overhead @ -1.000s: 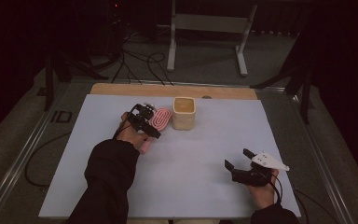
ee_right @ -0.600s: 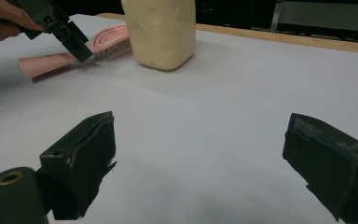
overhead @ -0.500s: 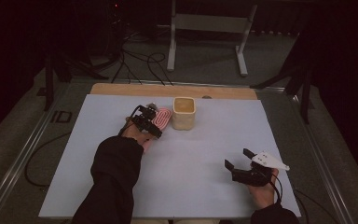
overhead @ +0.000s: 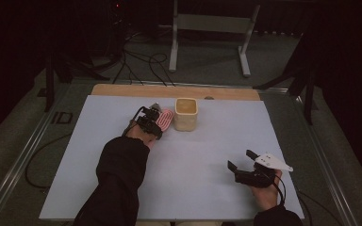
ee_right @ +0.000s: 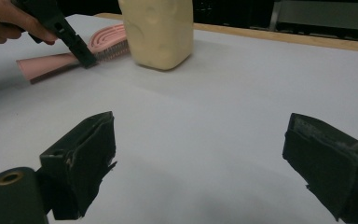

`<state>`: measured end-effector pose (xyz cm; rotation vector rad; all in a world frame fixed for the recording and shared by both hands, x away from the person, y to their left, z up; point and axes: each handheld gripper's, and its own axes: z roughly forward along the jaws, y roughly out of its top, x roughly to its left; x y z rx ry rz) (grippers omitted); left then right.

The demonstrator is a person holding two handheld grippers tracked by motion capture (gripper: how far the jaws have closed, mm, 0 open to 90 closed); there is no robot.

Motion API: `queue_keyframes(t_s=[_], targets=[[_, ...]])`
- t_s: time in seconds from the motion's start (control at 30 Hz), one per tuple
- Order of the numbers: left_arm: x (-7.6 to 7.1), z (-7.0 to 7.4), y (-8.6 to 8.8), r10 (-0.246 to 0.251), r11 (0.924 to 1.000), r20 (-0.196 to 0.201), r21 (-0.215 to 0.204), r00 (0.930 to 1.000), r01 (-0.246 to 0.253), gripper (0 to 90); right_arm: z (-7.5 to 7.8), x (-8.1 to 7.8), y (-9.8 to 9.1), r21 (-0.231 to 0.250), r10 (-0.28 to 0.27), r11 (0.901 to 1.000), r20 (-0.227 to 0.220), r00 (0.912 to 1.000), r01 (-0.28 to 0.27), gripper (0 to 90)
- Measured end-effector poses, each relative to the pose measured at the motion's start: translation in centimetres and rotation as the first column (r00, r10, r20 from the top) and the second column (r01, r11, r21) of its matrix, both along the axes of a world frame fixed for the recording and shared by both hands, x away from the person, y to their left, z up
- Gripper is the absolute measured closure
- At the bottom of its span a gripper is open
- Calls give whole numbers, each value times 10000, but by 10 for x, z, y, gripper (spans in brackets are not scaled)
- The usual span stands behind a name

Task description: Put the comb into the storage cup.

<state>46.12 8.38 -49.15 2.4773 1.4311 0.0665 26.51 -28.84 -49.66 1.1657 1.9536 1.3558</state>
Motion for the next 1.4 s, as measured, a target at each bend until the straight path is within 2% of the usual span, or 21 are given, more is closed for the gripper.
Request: queue_keyframes(t_s=[0.1,0.17,0.37,0.53,1.1,1.4], targets=[[-2,0,-3,-47,9998,71,196,10000,46,576,0,0,0,2,-13,10000,-34,10000,13,92],[-3,0,-5,-95,9987,152,507,9998,87,611,0,0,0,-24,-17,10000,-33,10000,17,92],[-2,0,-3,206,9988,159,437,9997,-213,657,0,0,-1,17,-40,10000,-33,10000,40,92],[-3,1,1,248,9973,234,680,9994,-263,690,0,0,-1,29,-62,10000,-31,10000,62,92],[-7,11,8,254,9982,624,529,9977,-287,704,-1,0,-2,17,-120,9999,-46,9999,120,91],[-11,18,12,273,9992,854,282,9960,-298,704,-1,0,-2,31,-90,10000,-49,9999,91,91]])
